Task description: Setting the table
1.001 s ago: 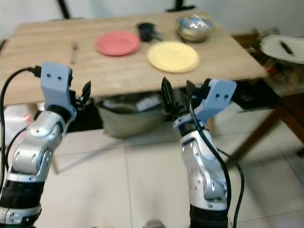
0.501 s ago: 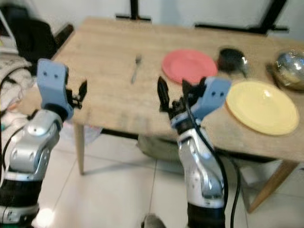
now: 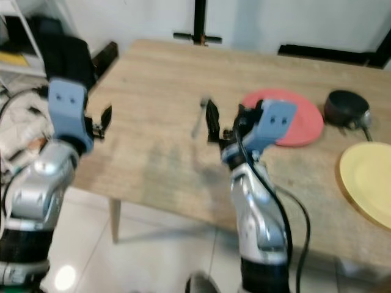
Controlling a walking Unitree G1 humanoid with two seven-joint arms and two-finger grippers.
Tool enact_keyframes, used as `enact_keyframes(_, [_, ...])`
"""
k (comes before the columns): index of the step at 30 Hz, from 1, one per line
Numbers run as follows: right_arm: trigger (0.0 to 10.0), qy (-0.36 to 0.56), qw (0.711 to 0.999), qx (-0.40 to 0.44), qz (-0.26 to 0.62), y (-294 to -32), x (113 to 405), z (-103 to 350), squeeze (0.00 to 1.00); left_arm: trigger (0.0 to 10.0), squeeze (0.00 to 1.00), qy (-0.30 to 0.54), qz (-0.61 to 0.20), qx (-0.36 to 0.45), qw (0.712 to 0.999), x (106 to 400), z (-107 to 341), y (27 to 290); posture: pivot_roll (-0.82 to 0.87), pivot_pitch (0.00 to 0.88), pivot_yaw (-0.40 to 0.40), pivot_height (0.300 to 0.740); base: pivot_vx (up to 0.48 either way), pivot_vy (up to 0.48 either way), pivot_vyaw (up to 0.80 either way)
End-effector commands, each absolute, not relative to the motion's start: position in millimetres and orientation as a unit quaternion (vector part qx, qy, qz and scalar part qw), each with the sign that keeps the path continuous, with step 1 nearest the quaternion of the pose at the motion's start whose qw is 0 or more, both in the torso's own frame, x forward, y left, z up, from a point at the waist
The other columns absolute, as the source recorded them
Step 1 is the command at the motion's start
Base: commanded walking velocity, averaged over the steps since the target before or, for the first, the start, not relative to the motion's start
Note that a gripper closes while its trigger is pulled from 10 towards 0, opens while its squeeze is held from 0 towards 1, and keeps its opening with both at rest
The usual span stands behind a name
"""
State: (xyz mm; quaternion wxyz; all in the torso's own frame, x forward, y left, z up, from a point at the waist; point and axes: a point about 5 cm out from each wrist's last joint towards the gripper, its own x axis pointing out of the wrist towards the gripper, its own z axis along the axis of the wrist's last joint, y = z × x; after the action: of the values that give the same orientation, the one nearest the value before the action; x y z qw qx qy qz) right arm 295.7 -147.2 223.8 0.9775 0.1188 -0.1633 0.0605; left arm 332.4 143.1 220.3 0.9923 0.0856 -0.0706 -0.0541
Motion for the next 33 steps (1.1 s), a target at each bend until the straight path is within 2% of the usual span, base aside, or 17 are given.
enact_keyframes(1, [10.0, -0.156, 0.980, 0.111, 0.062, -141.8, 296.8, 220.7, 0.00, 10.0, 0.00, -0.062, -0.045, 0.086, 0.993, 332.2, 215.6, 149.9, -0.11, 0.040, 0.092, 0.740, 0.480, 0.000, 0.00])
enact_keyframes(8, [10.0, -0.142, 0.987, 0.048, 0.059, -135.4, 301.1, 215.9, 0.00, 10.0, 0.00, -0.049, -0.072, 0.080, 0.993, 333.3, 213.0, 145.8, -0.11, 0.043, 0.091, 0.740, 0.479, 0.000, 0.00])
enact_keyframes(11, [10.0, -0.121, 0.991, -0.006, 0.048, -133.1, 304.7, 210.5, 0.00, 10.0, 0.00, -0.010, -0.116, 0.032, 0.993, 333.4, 206.7, 142.3, -0.11, 0.044, 0.089, 0.740, 0.129, 0.000, 0.00])
enact_keyframes(16, [10.0, -0.093, 0.994, -0.025, 0.046, -127.5, 311.5, 202.3, 0.00, 10.0, 0.00, 0.026, -0.181, -0.053, 0.982, 332.9, 204.7, 147.0, -0.11, 0.045, 0.085, 0.740, 0.000, 0.000, 0.00])
enact_keyframes(18, [10.0, -0.093, 0.994, -0.025, 0.046, -127.5, 311.5, 202.3, 0.00, 10.0, 0.00, 0.026, -0.181, -0.053, 0.982, 332.9, 204.7, 147.0, -0.11, 0.045, 0.085, 0.740, 0.000, 0.000, 0.00])
enact_keyframes(19, [10.0, -0.074, 0.996, -0.028, 0.036, -125.6, 318.2, 195.2, 0.00, 10.0, 0.00, 0.028, -0.212, -0.047, 0.976, 333.0, 206.7, 150.3, -0.09, 0.049, 0.081, 0.740, 0.000, 0.000, 0.00])
enact_keyframes(23, [10.0, -0.044, 0.998, -0.024, 0.023, -123.6, 327.6, 185.1, 0.00, 10.0, 0.00, 0.016, -0.258, 0.013, 0.966, 331.7, 215.2, 156.4, -0.07, 0.060, 0.073, 0.740, 0.000, 0.000, 0.00])
enact_keyframes(27, [10.0, 0.031, 0.999, -0.033, 0.030, -121.3, 335.3, 164.5, 0.00, 10.0, 0.00, -0.013, -0.336, 0.059, 0.940, 325.0, 241.5, 168.2, -0.03, 0.076, 0.058, 0.740, 0.000, 0.000, 0.00])
enact_keyframes(33, [10.0, 0.055, 0.997, -0.057, 0.003, -132.0, 340.4, 154.7, 0.00, 10.0, 0.00, -0.035, -0.396, 0.079, 0.914, 320.7, 263.9, 162.1, -0.01, 0.086, 0.050, 0.740, 0.000, 0.000, 0.00])
